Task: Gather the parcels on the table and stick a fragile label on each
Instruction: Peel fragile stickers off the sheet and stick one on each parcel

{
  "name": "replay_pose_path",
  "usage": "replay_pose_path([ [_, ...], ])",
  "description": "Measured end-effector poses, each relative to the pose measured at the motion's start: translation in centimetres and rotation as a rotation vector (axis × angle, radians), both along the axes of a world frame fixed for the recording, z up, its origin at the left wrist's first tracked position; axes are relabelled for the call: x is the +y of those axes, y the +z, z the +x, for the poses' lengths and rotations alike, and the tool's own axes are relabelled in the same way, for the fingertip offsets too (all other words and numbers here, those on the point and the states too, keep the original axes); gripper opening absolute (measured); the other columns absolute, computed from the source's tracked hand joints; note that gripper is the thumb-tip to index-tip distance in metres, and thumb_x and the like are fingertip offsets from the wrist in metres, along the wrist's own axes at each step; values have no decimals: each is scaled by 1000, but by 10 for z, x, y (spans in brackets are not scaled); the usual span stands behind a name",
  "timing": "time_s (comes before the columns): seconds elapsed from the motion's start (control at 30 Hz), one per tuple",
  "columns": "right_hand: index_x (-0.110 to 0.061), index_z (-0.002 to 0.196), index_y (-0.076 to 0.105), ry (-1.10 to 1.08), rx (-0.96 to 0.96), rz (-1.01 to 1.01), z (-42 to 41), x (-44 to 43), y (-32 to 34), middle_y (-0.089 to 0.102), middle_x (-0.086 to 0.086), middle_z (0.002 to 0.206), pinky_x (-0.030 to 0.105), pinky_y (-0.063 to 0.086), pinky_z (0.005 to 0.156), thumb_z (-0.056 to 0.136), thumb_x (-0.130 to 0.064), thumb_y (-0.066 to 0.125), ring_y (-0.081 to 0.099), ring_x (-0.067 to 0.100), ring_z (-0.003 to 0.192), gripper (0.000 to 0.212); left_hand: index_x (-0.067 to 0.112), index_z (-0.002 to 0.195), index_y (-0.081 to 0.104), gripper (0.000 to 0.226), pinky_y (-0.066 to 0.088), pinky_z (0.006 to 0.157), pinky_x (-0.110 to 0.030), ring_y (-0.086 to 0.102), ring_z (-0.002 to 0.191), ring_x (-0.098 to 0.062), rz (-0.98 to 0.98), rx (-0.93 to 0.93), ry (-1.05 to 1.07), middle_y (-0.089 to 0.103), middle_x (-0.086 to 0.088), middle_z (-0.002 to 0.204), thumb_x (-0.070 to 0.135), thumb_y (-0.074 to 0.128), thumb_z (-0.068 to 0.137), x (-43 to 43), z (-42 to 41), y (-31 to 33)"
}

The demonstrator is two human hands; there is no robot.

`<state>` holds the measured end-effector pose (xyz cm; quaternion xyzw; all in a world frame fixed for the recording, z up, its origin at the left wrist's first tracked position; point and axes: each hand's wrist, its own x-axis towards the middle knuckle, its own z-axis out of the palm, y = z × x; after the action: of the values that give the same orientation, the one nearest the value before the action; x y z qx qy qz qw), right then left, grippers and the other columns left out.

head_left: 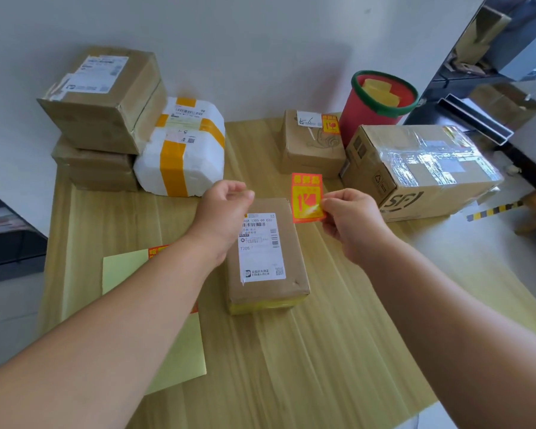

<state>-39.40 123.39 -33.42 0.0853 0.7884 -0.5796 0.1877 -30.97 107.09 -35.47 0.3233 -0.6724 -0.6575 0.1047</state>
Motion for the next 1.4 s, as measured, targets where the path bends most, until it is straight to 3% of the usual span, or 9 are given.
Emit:
replay_pose_path([
  [0.17, -14, 81, 61, 2, -64, 38, 0, 10, -20, 65, 5, 75, 26, 50, 59, 92, -7, 56, 60, 15, 65, 13, 17, 108, 60, 15, 43, 70, -19, 56, 86, -10, -222, -33, -52, 59, 6, 90, 16, 55, 93, -4, 4, -19],
  [0.3, -13, 79, 59, 42, -125, 61, 14, 12, -39, 63, 5, 69, 26, 50, 58, 91, -5, 55, 57, 15, 61, 16, 21, 105, 61, 14, 49, 84, -33, 59, 95, -17, -398, -99, -187, 62, 2, 99, 17, 56, 92, 6, 14, -38],
  [0.47, -13, 75, 58, 104, -156, 79, 36, 17, -52, 59, 5, 66, 25, 47, 55, 90, -3, 55, 52, 14, 57, 18, 17, 111, 63, 22, 45, 90, -31, 53, 103, -15, -581, -117, -271, 56, 3, 109, 15, 59, 89, 20, 34, -52],
  [0.67, -12, 76, 60, 206, -97, 131, 64, 5, -58, 57, -1, 59, 19, 41, 43, 89, -2, 56, 48, 4, 42, 17, 15, 110, 64, 24, 45, 85, -31, 55, 101, -18, -625, -145, -146, 57, -1, 107, 9, 56, 88, 12, 54, -59],
  [0.83, -17, 72, 62, 254, -60, 150, 75, -15, -60, 62, 1, 65, 30, 46, 55, 86, -5, 58, 54, 15, 56, 19, 16, 110, 63, 23, 47, 83, -32, 56, 95, -17, -606, -149, -107, 55, 1, 105, 9, 57, 89, 4, 69, -61],
  [1.1, -15, 75, 62, 248, -57, 186, 86, -30, -59, 61, -1, 61, 33, 51, 59, 86, -6, 57, 55, 11, 49, 15, 18, 116, 60, 26, 42, 73, -26, 57, 83, -14, -546, -167, -139, 51, 3, 109, 14, 56, 91, 5, 81, -61],
  [1.4, -16, 74, 61, 234, -58, 185, 88, -39, -63, 62, 1, 61, 38, 55, 65, 87, -6, 57, 55, 15, 51, 17, 22, 111, 64, 24, 49, 78, -35, 56, 86, -17, -669, -111, -202, 52, 1, 106, 17, 60, 89, 0, 84, -60],
])
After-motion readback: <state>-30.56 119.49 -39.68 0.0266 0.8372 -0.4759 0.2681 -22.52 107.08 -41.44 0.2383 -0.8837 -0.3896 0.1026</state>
